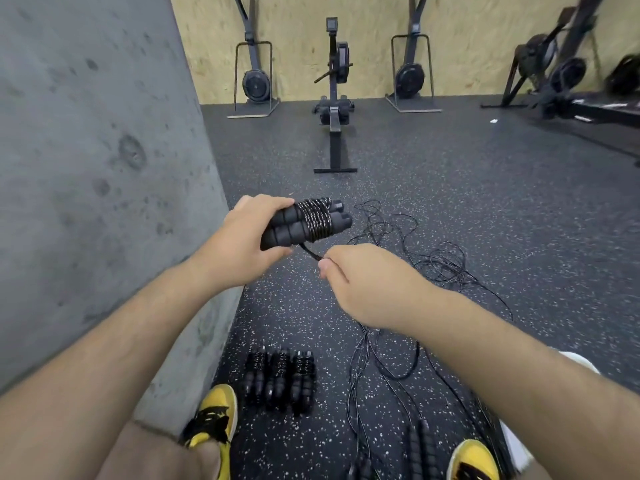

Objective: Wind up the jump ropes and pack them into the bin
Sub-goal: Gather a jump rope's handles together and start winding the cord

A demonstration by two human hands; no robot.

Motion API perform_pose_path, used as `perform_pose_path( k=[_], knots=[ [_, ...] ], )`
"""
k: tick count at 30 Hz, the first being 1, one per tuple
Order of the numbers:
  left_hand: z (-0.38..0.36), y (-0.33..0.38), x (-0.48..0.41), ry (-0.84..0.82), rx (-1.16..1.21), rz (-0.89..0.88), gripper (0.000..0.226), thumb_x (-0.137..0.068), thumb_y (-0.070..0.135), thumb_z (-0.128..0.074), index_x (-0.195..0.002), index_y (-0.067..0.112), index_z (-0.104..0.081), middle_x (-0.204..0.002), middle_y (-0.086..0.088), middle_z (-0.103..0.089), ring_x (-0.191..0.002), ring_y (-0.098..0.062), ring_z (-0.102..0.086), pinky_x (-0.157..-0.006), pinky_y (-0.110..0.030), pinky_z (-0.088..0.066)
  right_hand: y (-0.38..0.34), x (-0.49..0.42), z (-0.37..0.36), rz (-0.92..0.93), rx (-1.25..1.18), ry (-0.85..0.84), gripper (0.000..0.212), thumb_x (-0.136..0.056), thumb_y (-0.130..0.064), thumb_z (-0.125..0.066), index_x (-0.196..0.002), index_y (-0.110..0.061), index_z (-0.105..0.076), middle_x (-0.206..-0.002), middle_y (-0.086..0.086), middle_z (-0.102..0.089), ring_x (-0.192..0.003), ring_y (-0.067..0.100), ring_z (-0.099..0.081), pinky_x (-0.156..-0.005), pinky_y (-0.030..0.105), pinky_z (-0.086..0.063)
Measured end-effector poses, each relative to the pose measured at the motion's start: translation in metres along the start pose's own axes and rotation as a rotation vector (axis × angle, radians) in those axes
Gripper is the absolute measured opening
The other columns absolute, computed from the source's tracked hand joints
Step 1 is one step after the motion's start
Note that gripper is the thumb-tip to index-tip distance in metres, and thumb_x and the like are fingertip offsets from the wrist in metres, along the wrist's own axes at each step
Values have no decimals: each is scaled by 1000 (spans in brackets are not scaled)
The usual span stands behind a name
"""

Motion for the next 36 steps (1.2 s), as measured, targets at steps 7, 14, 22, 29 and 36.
perform_pose_path(
  k=[7, 14, 22, 29, 36],
  knots=[
    [-6, -4, 3, -92, -37, -14, 72, -75, 37, -73, -141, 21, -49, -128, 2, -59, -115, -27, -50, -102, -50, -42, -5, 7, 26, 147, 393, 160, 18, -102, -34, -34, -90, -23, -42, -80, -5, -46, -72, 23, -42, -63, 33, -30],
    [-3, -6, 3, -31, 84, 123, 69, -80, 21, -86, -139, 17, -52, -121, 7, -54, -118, -28, -48, -104, -44, -40, 4, 6, 32, 165, 457, 111, 23, -100, -32, -35, -83, -21, -47, -67, -7, -38, -70, 24, -45, -57, 32, -28],
    [-9, 4, 0, -165, -3, 36, 71, -74, 45, -73, -138, 29, -48, -124, 7, -59, -115, -25, -53, -102, -54, -42, -4, 8, 39, 284, 490, 278, 24, -104, -37, -30, -97, -26, -50, -89, -6, -53, -79, 24, -55, -62, 32, -29],
    [-8, 39, 17, -302, 112, -154, 65, -72, 30, -80, -129, 38, -50, -115, 27, -52, -112, -13, -44, -102, -39, -40, 27, -12, 47, 317, 354, 322, 45, -96, -52, -24, -97, -37, -66, -85, -8, -55, -68, 22, -61, -55, 27, -31],
    [6, 77, 35, -285, 390, -162, 66, -77, 23, -80, -134, 33, -47, -128, 17, -44, -130, -16, -48, -111, -31, -42, 61, -21, 42, 281, 115, 216, 43, -96, -56, -30, -103, -31, -64, -94, -12, -64, -90, 14, -60, -80, 36, -49]
  ],
)
Point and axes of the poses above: each hand's wrist, its own x-axis away from the middle knuckle, its own z-axis out of the back of the hand, y = z × x, the point moved 3 cm from there along -x, towards the middle knuckle
